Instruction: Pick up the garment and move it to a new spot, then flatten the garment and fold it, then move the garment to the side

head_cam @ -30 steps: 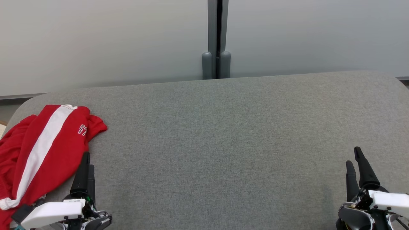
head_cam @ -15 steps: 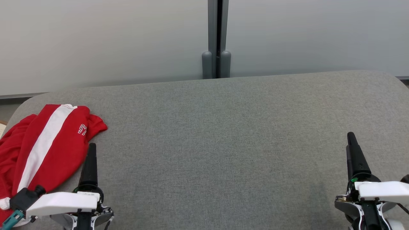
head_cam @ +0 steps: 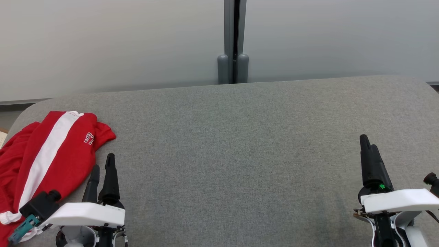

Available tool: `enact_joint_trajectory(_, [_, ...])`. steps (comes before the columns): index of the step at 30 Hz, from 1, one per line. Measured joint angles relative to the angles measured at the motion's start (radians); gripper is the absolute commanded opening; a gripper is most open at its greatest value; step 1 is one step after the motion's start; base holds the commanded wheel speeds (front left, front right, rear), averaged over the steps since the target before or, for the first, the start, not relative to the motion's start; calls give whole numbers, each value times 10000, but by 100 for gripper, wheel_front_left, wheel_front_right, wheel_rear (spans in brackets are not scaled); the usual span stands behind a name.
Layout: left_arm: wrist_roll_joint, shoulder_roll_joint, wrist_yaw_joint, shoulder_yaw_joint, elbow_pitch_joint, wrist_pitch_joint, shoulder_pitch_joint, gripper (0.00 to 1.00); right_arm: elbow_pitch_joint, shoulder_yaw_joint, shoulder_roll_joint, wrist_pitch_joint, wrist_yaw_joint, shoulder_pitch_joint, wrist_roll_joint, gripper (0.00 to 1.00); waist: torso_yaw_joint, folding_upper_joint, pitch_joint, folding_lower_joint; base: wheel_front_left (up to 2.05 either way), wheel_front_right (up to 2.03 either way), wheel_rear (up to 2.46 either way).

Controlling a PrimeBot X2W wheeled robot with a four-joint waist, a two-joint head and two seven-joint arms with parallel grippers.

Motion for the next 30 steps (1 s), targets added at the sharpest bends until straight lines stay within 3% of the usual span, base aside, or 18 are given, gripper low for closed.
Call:
enact_joint_trajectory(9, [1478, 35, 341, -284, 75, -316, 12, 100, 180, 21, 104, -320, 0, -51, -2015, 100, 14, 0, -22, 0, 0, 0, 0])
enact_joint_trajectory(30, [3745, 96, 627, -571, 261, -922, 12, 100, 988, 711, 33, -928, 0, -367, -4518, 100, 58, 0, -100, 0, 0, 0, 0])
